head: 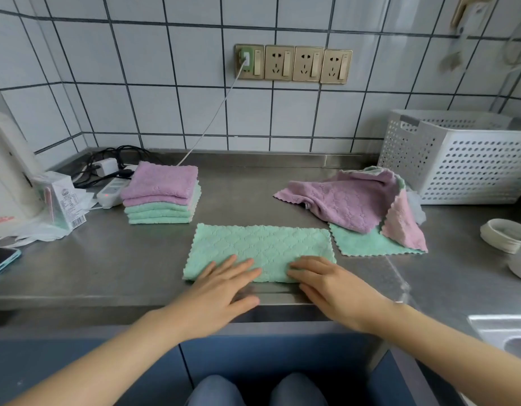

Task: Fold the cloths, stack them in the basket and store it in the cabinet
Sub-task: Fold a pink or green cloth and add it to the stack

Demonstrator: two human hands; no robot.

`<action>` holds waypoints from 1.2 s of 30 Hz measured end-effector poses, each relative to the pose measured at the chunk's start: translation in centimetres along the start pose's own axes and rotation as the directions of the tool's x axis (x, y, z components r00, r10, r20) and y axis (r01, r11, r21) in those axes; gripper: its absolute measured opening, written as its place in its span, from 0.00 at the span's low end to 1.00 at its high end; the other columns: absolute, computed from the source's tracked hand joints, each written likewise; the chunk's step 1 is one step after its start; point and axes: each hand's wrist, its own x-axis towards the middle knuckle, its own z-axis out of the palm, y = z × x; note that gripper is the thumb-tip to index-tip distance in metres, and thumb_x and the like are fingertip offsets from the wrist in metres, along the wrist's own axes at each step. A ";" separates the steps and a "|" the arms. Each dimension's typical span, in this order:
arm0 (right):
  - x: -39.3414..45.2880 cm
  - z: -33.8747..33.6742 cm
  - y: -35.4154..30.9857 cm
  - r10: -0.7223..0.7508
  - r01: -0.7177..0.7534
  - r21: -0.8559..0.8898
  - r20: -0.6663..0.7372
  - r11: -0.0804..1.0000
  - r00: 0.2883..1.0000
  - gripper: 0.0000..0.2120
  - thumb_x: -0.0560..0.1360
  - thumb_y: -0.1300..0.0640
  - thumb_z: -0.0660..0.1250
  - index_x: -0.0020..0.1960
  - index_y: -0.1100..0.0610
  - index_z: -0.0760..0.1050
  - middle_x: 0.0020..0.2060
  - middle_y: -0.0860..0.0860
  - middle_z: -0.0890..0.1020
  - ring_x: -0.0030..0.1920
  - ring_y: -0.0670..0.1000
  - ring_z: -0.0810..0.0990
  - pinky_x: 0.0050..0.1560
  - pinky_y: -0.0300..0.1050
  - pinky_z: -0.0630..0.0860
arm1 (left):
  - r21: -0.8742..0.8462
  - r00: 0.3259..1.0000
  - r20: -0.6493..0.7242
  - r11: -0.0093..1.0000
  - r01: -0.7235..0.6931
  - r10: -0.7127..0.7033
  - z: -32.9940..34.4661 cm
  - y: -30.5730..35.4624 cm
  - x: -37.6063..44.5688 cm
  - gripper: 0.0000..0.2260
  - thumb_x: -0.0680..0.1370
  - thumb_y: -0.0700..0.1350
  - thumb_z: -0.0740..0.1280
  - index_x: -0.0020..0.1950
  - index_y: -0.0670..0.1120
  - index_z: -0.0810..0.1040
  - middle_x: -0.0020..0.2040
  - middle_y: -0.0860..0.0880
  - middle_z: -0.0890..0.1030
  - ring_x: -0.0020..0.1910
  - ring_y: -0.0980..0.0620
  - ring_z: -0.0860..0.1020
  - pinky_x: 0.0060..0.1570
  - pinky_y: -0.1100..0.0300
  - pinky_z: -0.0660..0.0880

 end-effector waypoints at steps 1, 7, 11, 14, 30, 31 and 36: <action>-0.8 0.0 0.5 0.014 -0.014 0.002 0.013 1.000 1.000 0.23 0.81 0.47 0.47 0.68 0.53 0.72 0.65 0.48 0.74 0.67 0.49 0.70 0.68 0.40 0.66 | 0.015 1.000 0.011 1.000 0.011 -0.011 0.2 -0.6 -0.7 0.32 0.72 0.69 0.42 0.76 0.64 0.45 0.75 0.65 0.40 0.74 0.62 0.34 0.74 0.55 0.37; -3.7 -1.1 2.5 0.084 -0.084 0.069 0.005 0.994 0.996 0.23 0.80 0.44 0.48 0.66 0.51 0.74 0.63 0.46 0.75 0.62 0.45 0.74 0.63 0.36 0.69 | -0.014 0.992 -0.060 0.994 0.110 -0.111 0.2 -3.7 -4.1 0.34 0.71 0.73 0.39 0.75 0.64 0.48 0.75 0.66 0.43 0.73 0.67 0.38 0.73 0.60 0.38; -2.6 -0.9 2.6 0.028 -0.031 -0.031 -0.079 0.999 0.997 0.12 0.78 0.57 0.64 0.61 0.54 0.78 0.54 0.49 0.79 0.52 0.50 0.79 0.51 0.42 0.77 | 0.010 0.973 -0.171 0.987 0.160 -0.156 -0.4 -2.0 -3.3 0.40 0.70 0.73 0.37 0.75 0.56 0.59 0.75 0.61 0.55 0.76 0.59 0.51 0.72 0.62 0.44; -1.5 -1.2 2.4 0.004 -0.017 -0.100 -0.124 0.995 0.992 0.11 0.74 0.63 0.66 0.55 0.55 0.80 0.45 0.49 0.80 0.43 0.52 0.80 0.42 0.47 0.79 | -0.033 0.966 -0.234 0.994 0.103 -0.107 -0.6 1.2 -2.0 0.27 0.79 0.62 0.51 0.75 0.52 0.62 0.75 0.58 0.61 0.74 0.60 0.57 0.69 0.67 0.48; -2.3 -4.8 0.6 0.190 -0.139 0.194 -0.274 0.971 0.943 0.14 0.75 0.66 0.65 0.57 0.52 0.80 0.49 0.45 0.82 0.47 0.43 0.80 0.49 0.42 0.77 | -0.419 0.983 -0.120 0.891 -0.176 0.138 -0.8 2.7 1.5 0.31 0.73 0.24 0.58 0.65 0.56 0.76 0.63 0.68 0.73 0.64 0.67 0.71 0.66 0.67 0.67; -2.5 -4.0 1.4 0.196 -0.163 0.155 -0.230 0.974 0.953 0.17 0.75 0.66 0.64 0.60 0.51 0.78 0.52 0.45 0.80 0.49 0.45 0.80 0.51 0.42 0.77 | -0.463 0.983 -0.131 0.869 -0.174 0.127 -0.9 2.2 1.3 0.29 0.74 0.25 0.60 0.63 0.56 0.77 0.62 0.67 0.75 0.62 0.67 0.73 0.65 0.66 0.69; -3.0 -1.2 1.1 0.108 -0.099 0.179 -0.042 0.979 0.993 0.28 0.73 0.64 0.62 0.71 0.49 0.66 0.65 0.44 0.69 0.59 0.43 0.73 0.56 0.35 0.73 | -0.488 0.984 -0.168 0.862 -0.138 0.062 -1.2 1.4 1.0 0.26 0.76 0.27 0.62 0.59 0.58 0.77 0.52 0.57 0.80 0.49 0.69 0.74 0.49 0.78 0.69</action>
